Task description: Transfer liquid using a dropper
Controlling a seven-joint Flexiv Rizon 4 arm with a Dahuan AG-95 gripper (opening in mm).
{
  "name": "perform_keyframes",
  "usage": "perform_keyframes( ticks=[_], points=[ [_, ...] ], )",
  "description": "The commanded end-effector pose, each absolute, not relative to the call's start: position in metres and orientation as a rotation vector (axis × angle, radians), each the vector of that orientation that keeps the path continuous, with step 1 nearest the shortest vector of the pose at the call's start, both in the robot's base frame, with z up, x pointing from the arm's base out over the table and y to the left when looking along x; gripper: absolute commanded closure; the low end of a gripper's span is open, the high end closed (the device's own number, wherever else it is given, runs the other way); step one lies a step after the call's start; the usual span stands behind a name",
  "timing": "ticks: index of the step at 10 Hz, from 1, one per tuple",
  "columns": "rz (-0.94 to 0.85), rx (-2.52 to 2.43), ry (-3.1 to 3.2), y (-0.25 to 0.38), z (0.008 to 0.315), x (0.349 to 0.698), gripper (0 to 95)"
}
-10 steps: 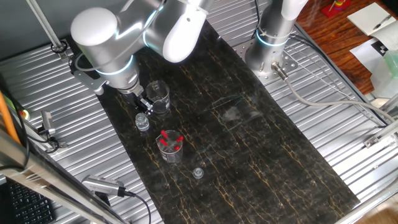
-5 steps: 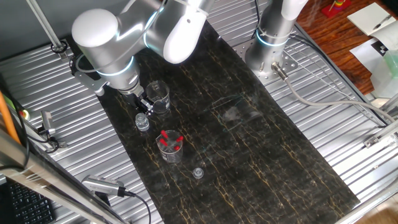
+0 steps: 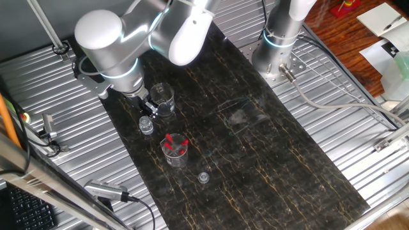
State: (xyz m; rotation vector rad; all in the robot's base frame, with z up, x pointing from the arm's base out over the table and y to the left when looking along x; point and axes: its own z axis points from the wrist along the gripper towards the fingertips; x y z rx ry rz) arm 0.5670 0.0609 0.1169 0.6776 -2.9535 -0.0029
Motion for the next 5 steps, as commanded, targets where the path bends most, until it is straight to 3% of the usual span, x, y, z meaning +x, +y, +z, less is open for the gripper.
perform_keyframes(
  ticks=[1,2,3,5],
  points=[
    [0.003,0.682,-2.952,0.0591,0.1180,0.5655,76.0],
    [0.003,0.682,-2.952,0.0588,0.1180,0.5652,76.0],
    [0.003,0.679,-2.954,0.0586,0.1180,0.5651,95.0],
    [0.003,0.679,-2.954,0.0586,0.1180,0.5651,95.0]
  ],
)
